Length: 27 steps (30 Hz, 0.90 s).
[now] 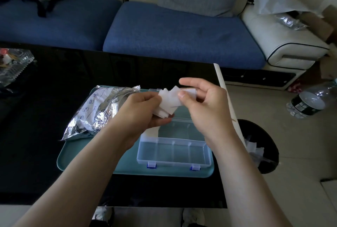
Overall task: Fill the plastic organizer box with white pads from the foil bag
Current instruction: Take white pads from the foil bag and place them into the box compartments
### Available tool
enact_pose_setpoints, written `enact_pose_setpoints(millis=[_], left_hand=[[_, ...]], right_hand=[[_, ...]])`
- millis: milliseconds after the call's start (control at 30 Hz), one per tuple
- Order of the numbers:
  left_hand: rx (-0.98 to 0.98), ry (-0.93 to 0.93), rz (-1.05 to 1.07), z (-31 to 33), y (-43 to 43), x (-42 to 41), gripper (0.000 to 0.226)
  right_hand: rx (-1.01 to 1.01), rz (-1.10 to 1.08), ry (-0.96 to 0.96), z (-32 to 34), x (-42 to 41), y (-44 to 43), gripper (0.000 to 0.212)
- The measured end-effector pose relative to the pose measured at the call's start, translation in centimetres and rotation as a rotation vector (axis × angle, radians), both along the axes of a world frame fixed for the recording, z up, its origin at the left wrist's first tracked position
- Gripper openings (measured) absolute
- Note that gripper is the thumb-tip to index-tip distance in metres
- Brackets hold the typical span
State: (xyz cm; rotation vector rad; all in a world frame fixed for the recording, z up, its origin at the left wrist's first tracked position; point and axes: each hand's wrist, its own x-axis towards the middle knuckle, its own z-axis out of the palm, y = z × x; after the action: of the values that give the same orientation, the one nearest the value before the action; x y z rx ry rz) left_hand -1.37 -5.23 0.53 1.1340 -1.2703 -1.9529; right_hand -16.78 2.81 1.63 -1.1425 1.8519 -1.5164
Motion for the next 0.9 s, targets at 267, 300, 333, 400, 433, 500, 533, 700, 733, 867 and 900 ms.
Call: enact_pose_setpoints(millis=[267,300,333,400,433,500,533,700,733,867,900], left_hand=[[-0.013,0.053,-0.171,-0.1,0.3,-0.1,0.026],[-0.021,0.043,-0.167,-0.1,0.3,-0.1,0.026],[-0.024,0.036,-0.162,-0.1,0.3,-0.1,0.026],[-0.03,0.02,-0.146,-0.1,0.3,-0.2,0.028],[-0.037,0.008,-0.135,-0.2,0.2,-0.2,0.029],[-0.027,-0.007,-0.112,-0.2,0.2,-0.2,0.031],[-0.003,-0.004,-0.097,-0.2,0.2,-0.2,0.031],[0.193,0.085,0.022,0.8,0.3,-0.4,0.032],[0.2,0.089,0.026,0.9,0.3,-0.4,0.033],[0.185,0.074,-0.01,0.9,0.6,-0.4,0.029],[0.176,0.061,-0.023,0.9,0.7,-0.4,0.028]], right_hand=[[0.048,-0.119,0.168,-0.6,0.3,-0.2,0.045],[0.05,-0.127,0.172,-0.6,0.3,-0.1,0.046],[0.046,-0.131,0.177,-0.7,0.2,-0.1,0.046],[0.02,-0.16,0.213,-0.7,0.1,-0.1,0.044],[-0.003,-0.18,0.23,-0.6,0.0,-0.1,0.043],[-0.042,-0.178,0.233,-0.4,-0.1,-0.1,0.043],[-0.046,-0.139,0.229,-0.2,-0.1,-0.1,0.044],[0.023,0.089,0.204,-0.1,0.6,0.0,0.071],[0.033,0.095,0.196,-0.3,0.6,-0.1,0.076],[0.012,0.01,0.33,-1.0,0.7,-0.3,0.074],[0.007,-0.005,0.371,-1.1,0.7,-0.4,0.07]])
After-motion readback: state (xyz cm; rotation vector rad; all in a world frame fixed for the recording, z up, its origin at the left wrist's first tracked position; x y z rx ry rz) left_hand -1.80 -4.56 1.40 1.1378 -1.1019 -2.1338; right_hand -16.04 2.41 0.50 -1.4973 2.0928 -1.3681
